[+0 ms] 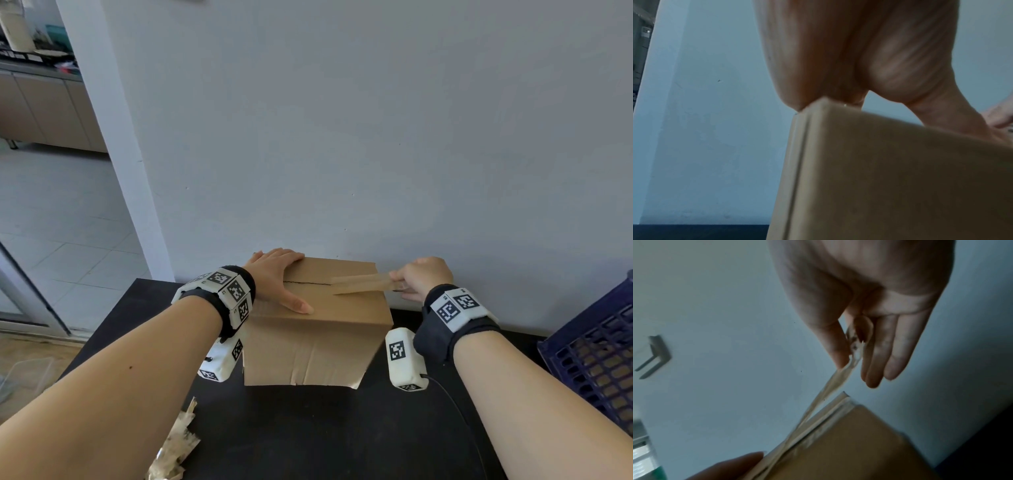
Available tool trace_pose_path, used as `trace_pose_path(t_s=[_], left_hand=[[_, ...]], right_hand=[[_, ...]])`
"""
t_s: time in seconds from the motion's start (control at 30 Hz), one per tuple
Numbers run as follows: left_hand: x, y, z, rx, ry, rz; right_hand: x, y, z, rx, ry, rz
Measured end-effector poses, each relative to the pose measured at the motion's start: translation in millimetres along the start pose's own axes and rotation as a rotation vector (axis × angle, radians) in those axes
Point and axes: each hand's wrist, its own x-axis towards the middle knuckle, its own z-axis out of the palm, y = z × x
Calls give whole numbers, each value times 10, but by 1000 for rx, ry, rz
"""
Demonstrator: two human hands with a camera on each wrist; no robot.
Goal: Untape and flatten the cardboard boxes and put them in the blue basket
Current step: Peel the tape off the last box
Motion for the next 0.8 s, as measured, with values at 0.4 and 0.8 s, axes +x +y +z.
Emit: trace_pose_path(t_s=[0.4, 0.8], left_hand=[[21, 323, -78, 28, -4, -4], [51, 784, 229, 14, -30, 51]], right_hand=[[-169, 126, 10, -252, -57, -322], [-251, -156, 82, 20, -221, -224]])
